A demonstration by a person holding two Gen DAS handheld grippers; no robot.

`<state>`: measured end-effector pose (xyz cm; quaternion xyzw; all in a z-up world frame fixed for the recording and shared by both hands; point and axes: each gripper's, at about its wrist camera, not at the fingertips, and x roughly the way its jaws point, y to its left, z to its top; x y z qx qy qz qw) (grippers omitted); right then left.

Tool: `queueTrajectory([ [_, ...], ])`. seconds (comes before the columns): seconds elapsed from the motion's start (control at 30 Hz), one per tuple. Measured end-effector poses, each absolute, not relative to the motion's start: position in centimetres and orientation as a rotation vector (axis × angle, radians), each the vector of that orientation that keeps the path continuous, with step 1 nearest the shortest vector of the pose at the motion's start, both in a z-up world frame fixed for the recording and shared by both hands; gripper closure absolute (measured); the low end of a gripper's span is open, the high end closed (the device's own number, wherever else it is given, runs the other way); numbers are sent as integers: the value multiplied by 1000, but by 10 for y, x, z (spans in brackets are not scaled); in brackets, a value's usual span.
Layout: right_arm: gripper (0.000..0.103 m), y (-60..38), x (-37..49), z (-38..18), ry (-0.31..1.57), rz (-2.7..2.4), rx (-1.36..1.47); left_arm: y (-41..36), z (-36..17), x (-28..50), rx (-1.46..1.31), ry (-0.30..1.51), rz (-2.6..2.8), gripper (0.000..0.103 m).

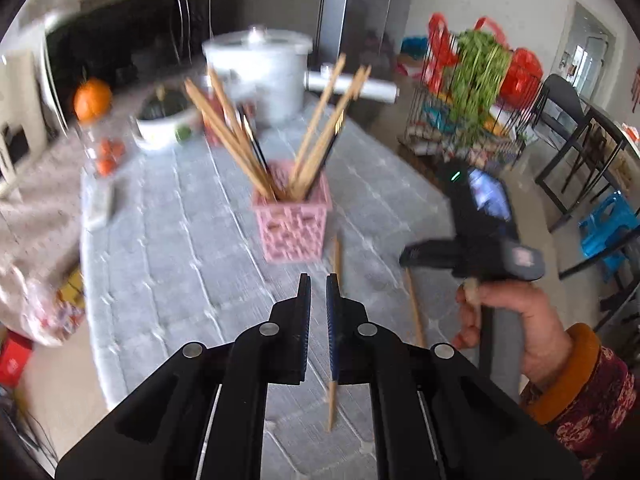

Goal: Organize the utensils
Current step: 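Grasp one chopstick with the left tool while the right tool grasps the last one, then carry both chopsticks over the pink basket and open both tools to drop them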

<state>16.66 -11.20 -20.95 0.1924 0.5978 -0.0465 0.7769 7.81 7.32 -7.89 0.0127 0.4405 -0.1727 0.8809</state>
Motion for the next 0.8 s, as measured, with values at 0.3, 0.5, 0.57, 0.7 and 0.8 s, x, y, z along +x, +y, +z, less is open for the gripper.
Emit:
queueTrajectory([
  [0.3, 98, -136, 128, -168, 1192, -17, 500, 32, -171, 113, 124, 1216, -336, 75],
  [0.5, 98, -162, 114, -160, 1145, -21, 519, 48, -196, 90, 51, 1262, -324, 66],
  [0.57, 98, -164, 109, -153, 1112, -4, 520, 46, -203, 79, 85, 1226, -296, 70],
  [0.7, 98, -165, 94, -136, 1050, 40, 529, 44, -203, 64, 150, 1163, -255, 98],
  [0.8, 98, -166, 79, -126, 1027, 73, 530, 53, -196, 55, 124, 1160, -273, 98],
])
